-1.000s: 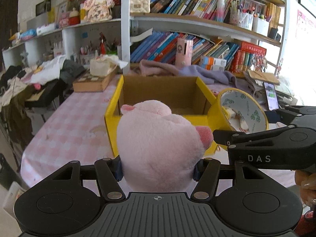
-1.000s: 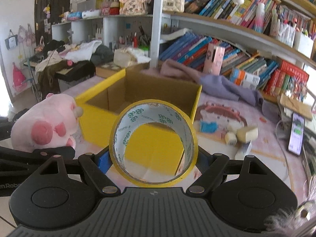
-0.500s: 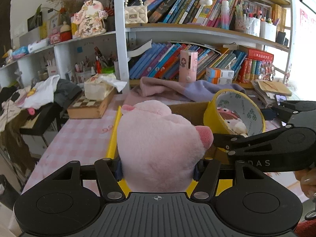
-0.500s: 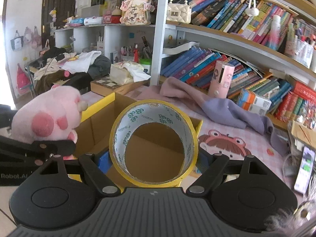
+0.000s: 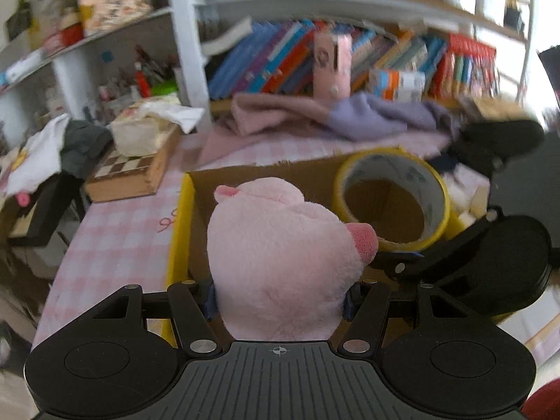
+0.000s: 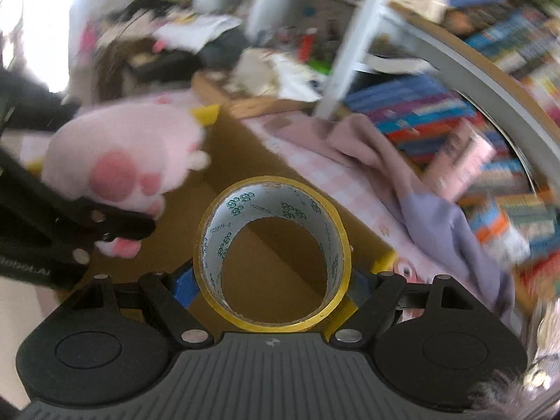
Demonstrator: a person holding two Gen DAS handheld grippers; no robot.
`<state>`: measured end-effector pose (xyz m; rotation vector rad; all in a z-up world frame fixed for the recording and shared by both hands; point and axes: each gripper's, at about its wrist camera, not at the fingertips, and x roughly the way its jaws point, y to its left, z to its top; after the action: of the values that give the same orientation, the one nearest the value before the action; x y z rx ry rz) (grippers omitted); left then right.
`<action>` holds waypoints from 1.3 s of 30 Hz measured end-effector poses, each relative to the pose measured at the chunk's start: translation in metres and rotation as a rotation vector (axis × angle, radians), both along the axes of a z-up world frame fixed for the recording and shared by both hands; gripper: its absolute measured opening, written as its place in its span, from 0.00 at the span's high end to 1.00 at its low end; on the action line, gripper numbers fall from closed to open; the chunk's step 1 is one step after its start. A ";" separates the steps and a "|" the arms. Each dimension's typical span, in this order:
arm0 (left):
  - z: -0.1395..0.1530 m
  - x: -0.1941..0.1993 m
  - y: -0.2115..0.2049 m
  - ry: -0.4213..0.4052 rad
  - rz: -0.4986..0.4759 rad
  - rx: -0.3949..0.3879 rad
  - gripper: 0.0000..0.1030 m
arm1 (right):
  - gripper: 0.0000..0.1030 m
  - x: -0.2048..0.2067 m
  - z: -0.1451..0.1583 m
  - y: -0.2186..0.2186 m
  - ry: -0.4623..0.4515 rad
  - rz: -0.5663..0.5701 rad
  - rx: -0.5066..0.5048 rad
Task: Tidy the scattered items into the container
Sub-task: 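Lower the pig and tape into the yellow box and open both tools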
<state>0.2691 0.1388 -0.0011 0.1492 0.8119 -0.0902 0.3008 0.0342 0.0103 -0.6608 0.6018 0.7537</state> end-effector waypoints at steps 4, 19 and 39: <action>-0.009 0.025 0.000 0.067 -0.045 0.054 0.40 | 0.21 0.017 -0.014 0.020 -0.021 0.129 -0.134; -0.040 0.069 -0.009 0.211 -0.154 0.182 0.37 | 0.21 0.049 -0.055 0.051 0.108 0.295 -0.381; -0.036 0.067 -0.007 0.145 -0.174 0.165 0.11 | 0.05 0.041 -0.053 0.050 0.092 0.302 -0.347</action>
<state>0.3358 0.1320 -0.0372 0.3727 0.9507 -0.2004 0.3417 0.0845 -0.0423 -1.0571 0.7345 0.9749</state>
